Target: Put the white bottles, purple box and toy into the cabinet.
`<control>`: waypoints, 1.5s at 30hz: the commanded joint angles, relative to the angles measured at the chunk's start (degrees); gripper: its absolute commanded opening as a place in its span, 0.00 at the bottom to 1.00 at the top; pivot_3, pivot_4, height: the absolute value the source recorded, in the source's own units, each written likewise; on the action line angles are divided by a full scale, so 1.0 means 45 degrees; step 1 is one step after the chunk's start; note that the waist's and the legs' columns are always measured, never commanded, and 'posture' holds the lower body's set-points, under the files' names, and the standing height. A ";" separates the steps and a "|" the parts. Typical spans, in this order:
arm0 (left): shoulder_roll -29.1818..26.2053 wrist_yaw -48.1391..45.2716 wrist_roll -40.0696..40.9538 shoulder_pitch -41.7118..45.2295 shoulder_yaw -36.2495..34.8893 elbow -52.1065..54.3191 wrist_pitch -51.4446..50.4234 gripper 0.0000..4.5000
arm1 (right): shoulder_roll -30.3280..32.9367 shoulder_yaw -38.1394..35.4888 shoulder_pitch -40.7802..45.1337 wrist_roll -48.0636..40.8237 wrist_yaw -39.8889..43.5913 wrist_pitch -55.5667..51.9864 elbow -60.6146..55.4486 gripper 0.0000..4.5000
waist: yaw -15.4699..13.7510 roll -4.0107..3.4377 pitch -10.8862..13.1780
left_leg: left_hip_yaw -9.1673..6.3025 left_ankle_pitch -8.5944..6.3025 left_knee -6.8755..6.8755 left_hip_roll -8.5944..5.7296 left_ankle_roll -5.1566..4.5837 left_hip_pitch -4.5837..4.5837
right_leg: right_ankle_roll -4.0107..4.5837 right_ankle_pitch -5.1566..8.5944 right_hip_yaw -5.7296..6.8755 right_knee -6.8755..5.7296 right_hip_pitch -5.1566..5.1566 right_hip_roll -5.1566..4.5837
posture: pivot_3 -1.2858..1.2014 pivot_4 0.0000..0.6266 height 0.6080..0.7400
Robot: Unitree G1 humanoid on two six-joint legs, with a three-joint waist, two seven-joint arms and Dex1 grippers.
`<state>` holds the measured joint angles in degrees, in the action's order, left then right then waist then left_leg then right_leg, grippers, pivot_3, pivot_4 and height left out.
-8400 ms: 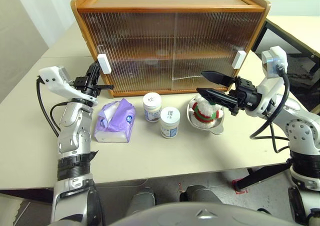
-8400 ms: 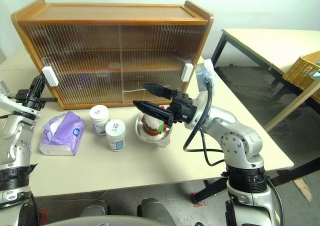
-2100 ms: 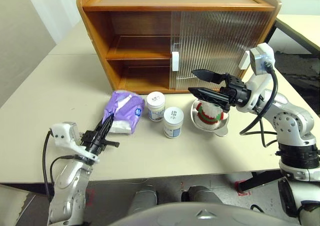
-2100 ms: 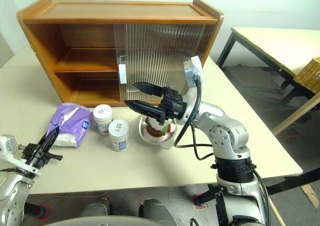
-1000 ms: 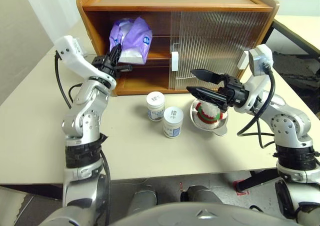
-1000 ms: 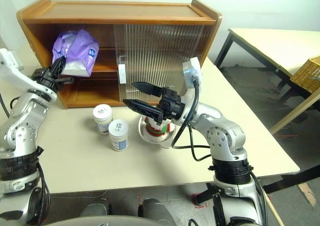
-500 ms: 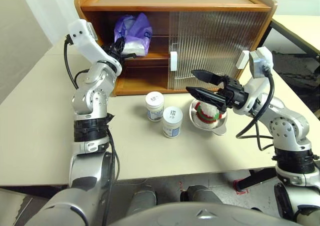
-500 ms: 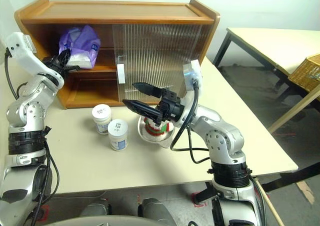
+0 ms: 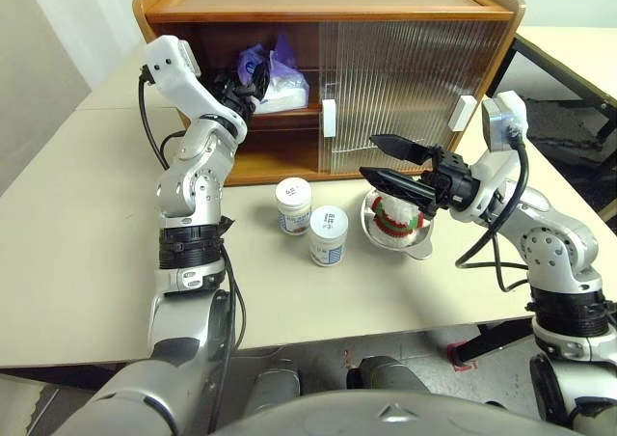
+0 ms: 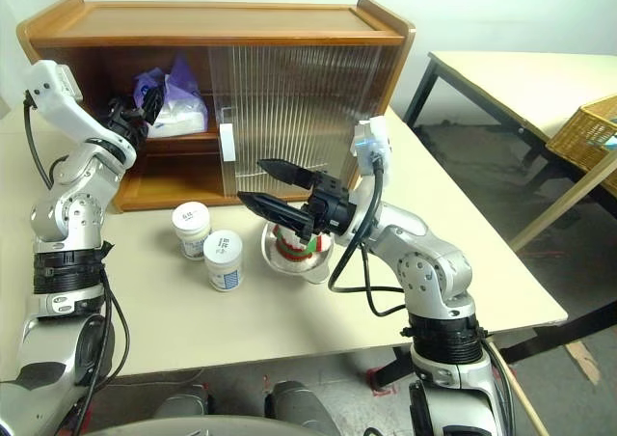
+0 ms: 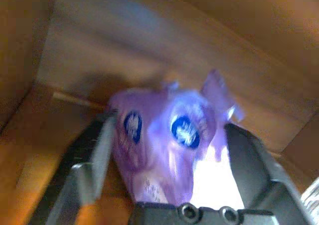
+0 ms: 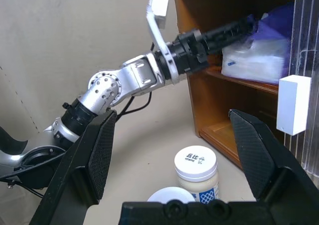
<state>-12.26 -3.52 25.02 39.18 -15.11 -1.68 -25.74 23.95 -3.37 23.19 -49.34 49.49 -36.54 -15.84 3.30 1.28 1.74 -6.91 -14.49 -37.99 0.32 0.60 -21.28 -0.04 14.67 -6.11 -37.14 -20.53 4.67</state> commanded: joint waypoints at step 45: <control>0.0229 -0.1065 -0.1925 -0.0814 0.1451 -0.2152 0.1880 0.00 | 0.0264 -0.0078 0.0146 -0.0115 -0.0026 -0.0149 -0.0202 1.00 | -0.0038 0.0002 -0.0002 | -0.0030 0.0028 -0.0054 -0.0003 -0.0047 0.0004 | 0.0077 0.0012 0.0017 -0.0001 0.0037 -0.0053 | 0.47 0.03 1.00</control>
<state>-11.52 -9.18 17.68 34.91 -7.98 -9.28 -18.60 24.87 -3.37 23.85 -49.52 49.49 -36.91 -15.89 3.13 1.29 1.73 -7.03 -14.36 -38.23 0.29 0.38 -21.26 0.30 14.73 -6.03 -37.15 -20.36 4.46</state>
